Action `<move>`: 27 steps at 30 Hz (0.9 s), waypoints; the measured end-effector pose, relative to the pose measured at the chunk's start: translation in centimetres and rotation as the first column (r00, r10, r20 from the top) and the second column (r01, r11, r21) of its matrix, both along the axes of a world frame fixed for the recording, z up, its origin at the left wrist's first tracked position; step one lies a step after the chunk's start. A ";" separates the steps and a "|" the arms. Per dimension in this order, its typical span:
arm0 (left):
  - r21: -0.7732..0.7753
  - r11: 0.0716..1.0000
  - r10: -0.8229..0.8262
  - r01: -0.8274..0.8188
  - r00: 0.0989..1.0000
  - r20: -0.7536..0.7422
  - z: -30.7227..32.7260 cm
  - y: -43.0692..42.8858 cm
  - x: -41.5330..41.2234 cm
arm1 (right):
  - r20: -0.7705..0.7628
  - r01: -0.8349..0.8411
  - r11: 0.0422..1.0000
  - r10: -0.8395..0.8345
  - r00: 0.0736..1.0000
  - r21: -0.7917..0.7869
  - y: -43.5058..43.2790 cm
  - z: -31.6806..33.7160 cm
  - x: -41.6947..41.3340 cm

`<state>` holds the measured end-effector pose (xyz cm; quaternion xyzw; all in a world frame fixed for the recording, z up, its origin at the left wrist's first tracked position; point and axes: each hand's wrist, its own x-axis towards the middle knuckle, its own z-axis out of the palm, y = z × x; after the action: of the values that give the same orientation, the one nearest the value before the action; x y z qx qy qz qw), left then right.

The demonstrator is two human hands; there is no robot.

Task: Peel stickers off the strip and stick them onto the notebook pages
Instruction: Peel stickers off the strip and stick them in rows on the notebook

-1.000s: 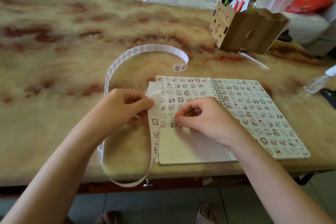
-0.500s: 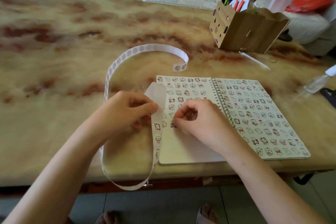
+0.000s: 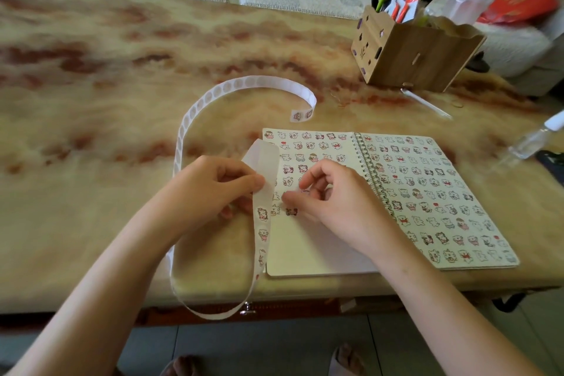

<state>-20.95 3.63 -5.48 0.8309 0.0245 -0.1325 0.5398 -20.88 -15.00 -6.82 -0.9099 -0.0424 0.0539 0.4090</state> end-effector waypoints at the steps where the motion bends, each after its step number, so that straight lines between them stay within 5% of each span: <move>1: 0.001 1.000 0.003 -0.003 1.000 0.000 0.0 0.0 0.0 | 0.011 0.007 0.999 -0.006 1.000 -0.036 0.2 -0.1 -0.1; 18: 0.006 1.000 0.007 -0.007 1.000 0.024 -0.2 0.0 -0.1 | -0.021 -0.046 0.998 0.045 0.999 -0.030 -0.3 0.0 0.1; 27: -0.294 0.950 0.157 -0.107 0.975 0.154 0.8 -0.2 -0.2 | -0.046 -0.093 0.862 0.133 0.990 0.498 0.9 1.7 -0.8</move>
<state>-21.13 3.43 -4.72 0.7499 0.0133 -0.0242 0.6610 -21.73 -14.07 -5.12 -0.7682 -0.0918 0.1006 0.6256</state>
